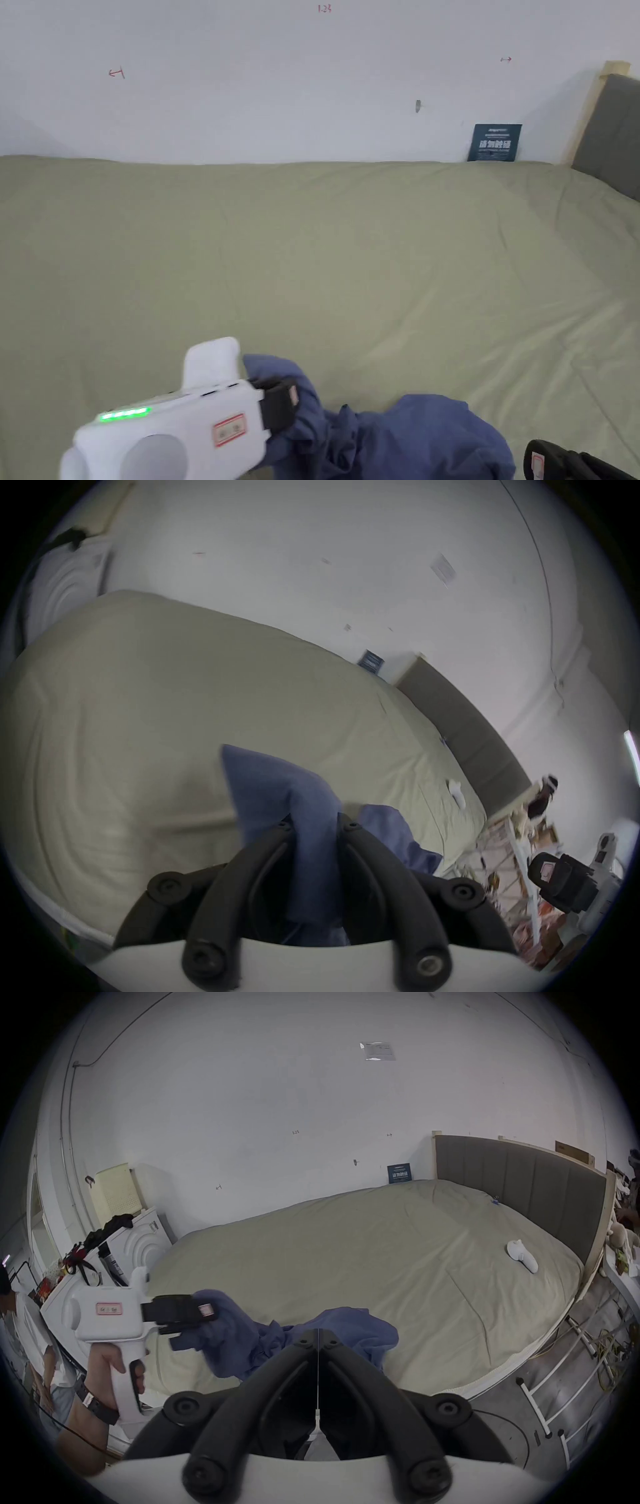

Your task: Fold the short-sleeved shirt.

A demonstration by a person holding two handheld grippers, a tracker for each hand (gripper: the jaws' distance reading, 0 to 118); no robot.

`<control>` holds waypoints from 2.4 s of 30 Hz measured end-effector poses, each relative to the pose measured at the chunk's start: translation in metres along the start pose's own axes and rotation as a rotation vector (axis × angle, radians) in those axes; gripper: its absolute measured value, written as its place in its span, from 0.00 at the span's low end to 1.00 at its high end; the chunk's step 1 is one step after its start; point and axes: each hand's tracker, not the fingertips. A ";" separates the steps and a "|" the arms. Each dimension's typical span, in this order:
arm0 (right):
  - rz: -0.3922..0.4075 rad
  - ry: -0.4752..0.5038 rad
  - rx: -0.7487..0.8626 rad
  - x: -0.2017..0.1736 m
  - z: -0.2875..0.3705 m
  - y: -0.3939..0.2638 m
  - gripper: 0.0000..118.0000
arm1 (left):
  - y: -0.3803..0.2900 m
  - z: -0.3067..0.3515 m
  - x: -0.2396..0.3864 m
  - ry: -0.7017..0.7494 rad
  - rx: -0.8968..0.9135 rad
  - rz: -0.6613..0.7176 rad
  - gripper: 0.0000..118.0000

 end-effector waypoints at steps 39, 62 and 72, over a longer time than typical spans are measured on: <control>-0.081 0.009 0.088 0.028 0.032 0.023 0.03 | -0.057 -0.164 0.093 -0.254 -0.145 -0.044 0.00; 0.045 0.069 0.068 0.012 -0.018 0.056 0.03 | -0.019 -0.037 0.019 -0.171 -0.023 -0.158 0.00; 0.121 0.091 -0.151 0.031 -0.099 0.037 0.03 | -0.032 -0.014 -0.058 -0.134 -0.051 0.041 0.00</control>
